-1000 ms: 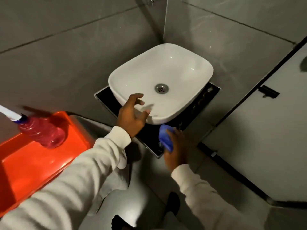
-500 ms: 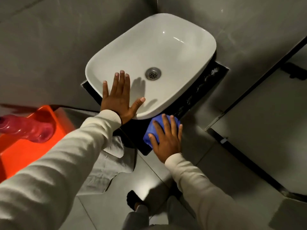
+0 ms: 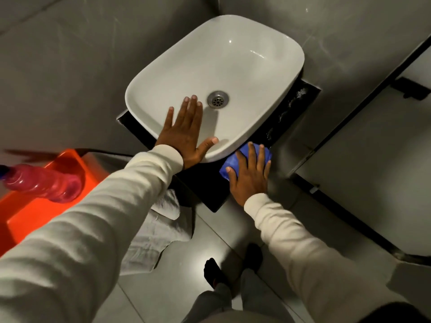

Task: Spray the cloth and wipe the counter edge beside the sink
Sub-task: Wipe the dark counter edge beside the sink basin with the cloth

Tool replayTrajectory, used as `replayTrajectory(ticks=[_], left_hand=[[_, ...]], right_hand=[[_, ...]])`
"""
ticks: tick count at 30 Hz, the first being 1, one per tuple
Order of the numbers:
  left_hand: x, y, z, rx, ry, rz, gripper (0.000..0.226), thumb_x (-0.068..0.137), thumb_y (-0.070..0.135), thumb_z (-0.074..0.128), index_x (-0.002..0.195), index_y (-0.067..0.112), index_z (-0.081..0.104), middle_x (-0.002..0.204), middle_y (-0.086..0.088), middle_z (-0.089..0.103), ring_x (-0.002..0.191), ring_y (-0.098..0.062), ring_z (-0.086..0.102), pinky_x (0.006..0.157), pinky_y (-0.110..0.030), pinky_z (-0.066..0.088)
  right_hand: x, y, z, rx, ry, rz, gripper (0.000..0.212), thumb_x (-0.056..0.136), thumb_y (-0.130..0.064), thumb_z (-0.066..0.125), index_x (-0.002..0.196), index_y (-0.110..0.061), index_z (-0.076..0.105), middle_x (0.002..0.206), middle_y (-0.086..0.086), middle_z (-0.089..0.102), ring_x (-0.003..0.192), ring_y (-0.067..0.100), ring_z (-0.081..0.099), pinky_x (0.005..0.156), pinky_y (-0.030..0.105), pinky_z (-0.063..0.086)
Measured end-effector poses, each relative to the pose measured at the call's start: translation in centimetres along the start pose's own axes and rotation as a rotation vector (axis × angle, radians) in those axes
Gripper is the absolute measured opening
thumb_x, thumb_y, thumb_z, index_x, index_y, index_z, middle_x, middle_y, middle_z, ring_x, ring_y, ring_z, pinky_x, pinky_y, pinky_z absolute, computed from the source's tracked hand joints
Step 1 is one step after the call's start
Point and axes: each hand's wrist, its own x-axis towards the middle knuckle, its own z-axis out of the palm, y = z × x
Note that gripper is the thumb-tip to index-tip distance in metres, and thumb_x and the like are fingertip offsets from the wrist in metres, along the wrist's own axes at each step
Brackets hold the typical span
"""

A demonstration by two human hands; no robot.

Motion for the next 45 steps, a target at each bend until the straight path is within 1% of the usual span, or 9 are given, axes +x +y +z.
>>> replayTrajectory(ticks=[7, 12, 15, 21, 28, 32, 35, 38, 45], left_hand=[[-0.4, 1.5, 0.4, -0.024, -0.022, 0.096, 0.085, 0.084, 0.065, 0.009, 0.147, 0.011, -0.01, 0.16, -0.008, -0.014, 0.146, -0.021, -0.017, 0.119, -0.051, -0.002], [0.8, 0.8, 0.5, -0.039, 0.025, 0.151, 0.088, 0.082, 0.068, 0.004, 0.147, 0.011, -0.01, 0.16, -0.006, -0.012, 0.146, -0.019, -0.015, 0.12, -0.05, 0.0], [0.7, 0.5, 0.8, -0.042, 0.02, 0.159, 0.09, 0.081, 0.07, 0.004, 0.147, 0.011, -0.011, 0.16, -0.006, -0.01, 0.147, -0.02, -0.013, 0.12, -0.05, 0.001], [0.4, 0.8, 0.4, -0.04, 0.008, 0.162, 0.093, 0.077, 0.074, -0.006, 0.146, 0.012, -0.015, 0.157, -0.004, -0.019, 0.145, -0.019, -0.018, 0.12, -0.05, -0.001], [1.6, 3.3, 0.8, -0.043, 0.026, 0.133, 0.097, 0.074, 0.077, -0.003, 0.145, 0.014, -0.018, 0.153, -0.001, -0.027, 0.144, -0.018, -0.024, 0.119, -0.049, -0.006], [3.3, 5.7, 0.8, -0.067, 0.013, 0.062, 0.098, 0.071, 0.079, -0.004, 0.143, 0.015, -0.023, 0.157, -0.004, -0.021, 0.143, -0.018, -0.025, 0.118, -0.048, -0.009], [5.0, 7.6, 0.8, -0.095, -0.012, 0.001, 0.099, 0.07, 0.08, -0.003, 0.143, 0.016, -0.025, 0.158, -0.005, -0.02, 0.143, -0.017, -0.026, 0.118, -0.048, -0.01], [6.7, 9.2, 0.9, -0.109, 0.008, -0.045, 0.099, 0.071, 0.08, -0.001, 0.144, 0.017, -0.023, 0.158, -0.004, -0.02, 0.144, -0.018, -0.024, 0.119, -0.049, -0.008], [9.4, 11.3, 0.9, -0.097, 0.039, -0.123, 0.1, 0.073, 0.079, 0.009, 0.146, 0.015, -0.015, 0.159, -0.006, -0.016, 0.145, -0.019, -0.019, 0.119, -0.047, -0.008]], right_hand=[[-4.0, 0.7, 1.3, 0.046, -0.106, -0.257, 0.06, 0.093, -0.055, 0.033, 0.145, -0.027, 0.04, 0.162, 0.008, 0.024, 0.151, 0.035, 0.014, 0.117, 0.061, 0.023], [3.4, 2.5, -1.4, 0.035, 0.017, -0.028, 0.054, 0.094, -0.042, 0.049, 0.141, -0.016, 0.045, 0.162, 0.014, 0.021, 0.15, 0.039, 0.012, 0.118, 0.059, 0.022], [1.6, 0.6, 0.0, 0.06, 0.06, 0.043, 0.056, 0.095, -0.042, 0.047, 0.143, -0.014, 0.042, 0.162, 0.016, 0.019, 0.15, 0.042, 0.011, 0.12, 0.058, 0.02], [-1.6, 1.6, 0.9, 0.063, 0.02, -0.06, 0.062, 0.094, -0.049, 0.041, 0.148, -0.02, 0.034, 0.164, 0.013, 0.014, 0.152, 0.037, 0.003, 0.122, 0.058, 0.015], [7.4, 6.3, -2.1, 0.009, -0.006, 0.118, 0.062, 0.096, -0.049, 0.039, 0.15, -0.023, 0.025, 0.166, 0.006, -0.001, 0.152, 0.032, -0.006, 0.121, 0.059, 0.012], [5.8, 5.8, -1.6, 0.025, -0.012, 0.117, 0.068, 0.093, -0.053, 0.032, 0.153, -0.026, 0.014, 0.166, 0.008, -0.005, 0.152, 0.035, -0.01, 0.122, 0.058, 0.006], [5.5, 6.6, -1.5, 0.026, -0.022, 0.042, 0.069, 0.091, -0.057, 0.025, 0.152, -0.024, 0.021, 0.165, 0.011, 0.004, 0.152, 0.037, -0.002, 0.121, 0.058, 0.012], [8.5, 8.5, -2.2, -0.026, -0.012, -0.017, 0.067, 0.09, -0.054, 0.036, 0.149, -0.023, 0.029, 0.164, 0.013, 0.013, 0.151, 0.04, 0.003, 0.119, 0.063, 0.009], [12.1, 11.1, -4.3, 0.023, -0.046, -0.021, 0.068, 0.087, -0.047, 0.046, 0.148, -0.021, 0.031, 0.164, 0.012, 0.011, 0.151, 0.038, 0.001, 0.12, 0.062, 0.009]])
